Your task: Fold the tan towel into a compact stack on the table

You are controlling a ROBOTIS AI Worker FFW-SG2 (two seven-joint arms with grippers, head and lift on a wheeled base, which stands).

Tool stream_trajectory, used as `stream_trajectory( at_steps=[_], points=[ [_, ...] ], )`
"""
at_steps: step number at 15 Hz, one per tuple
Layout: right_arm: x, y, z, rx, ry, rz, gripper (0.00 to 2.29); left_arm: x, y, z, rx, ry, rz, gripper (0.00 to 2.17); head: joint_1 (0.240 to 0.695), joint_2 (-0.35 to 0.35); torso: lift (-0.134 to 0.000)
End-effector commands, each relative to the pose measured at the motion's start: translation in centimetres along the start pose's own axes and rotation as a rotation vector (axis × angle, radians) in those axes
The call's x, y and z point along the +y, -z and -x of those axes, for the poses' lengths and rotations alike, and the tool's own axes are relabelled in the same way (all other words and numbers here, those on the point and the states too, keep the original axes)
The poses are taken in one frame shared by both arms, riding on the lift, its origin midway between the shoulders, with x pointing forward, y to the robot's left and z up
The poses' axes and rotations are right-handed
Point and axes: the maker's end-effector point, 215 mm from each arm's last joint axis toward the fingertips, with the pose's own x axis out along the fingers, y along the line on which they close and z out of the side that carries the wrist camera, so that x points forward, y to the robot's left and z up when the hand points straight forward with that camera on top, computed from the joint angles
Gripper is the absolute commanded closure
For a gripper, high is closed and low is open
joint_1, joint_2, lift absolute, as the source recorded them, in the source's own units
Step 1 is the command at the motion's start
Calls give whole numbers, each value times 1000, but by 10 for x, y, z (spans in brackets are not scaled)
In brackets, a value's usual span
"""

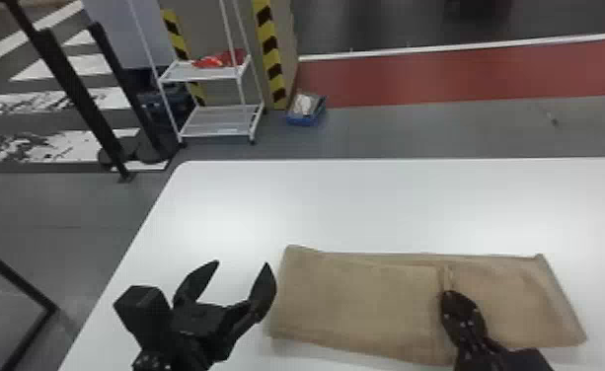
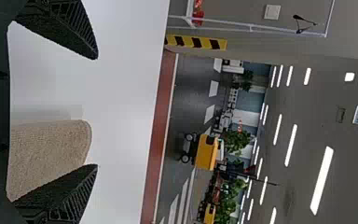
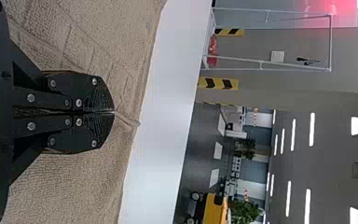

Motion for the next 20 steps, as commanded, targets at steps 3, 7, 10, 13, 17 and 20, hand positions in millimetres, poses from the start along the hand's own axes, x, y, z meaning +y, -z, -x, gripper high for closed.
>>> stream_trajectory(
  at_steps=[3,7,10,13,17,20],
  points=[
    [-2,-15,-1,-30,3,-1,1241,0,-2,1,-3,-1,1,43,695,215,-114],
    [-34,-100,12,-177,53,-36,1241,-1,-8,2,-20,-1,-2,43,695,213,-114],
    [-72,-90,19,-148,117,-44,1241,6,-8,4,-30,-14,4,43,695,188,-114],
    [-74,-51,5,-80,118,-37,1241,3,-10,2,-33,-5,9,43,695,146,-114],
    [-110,-73,15,-117,144,-75,1241,4,-9,2,-30,-5,9,43,695,120,-114],
    [-149,-90,34,-157,204,-118,1241,5,-8,2,-29,-7,9,43,695,90,-114]
  ],
)
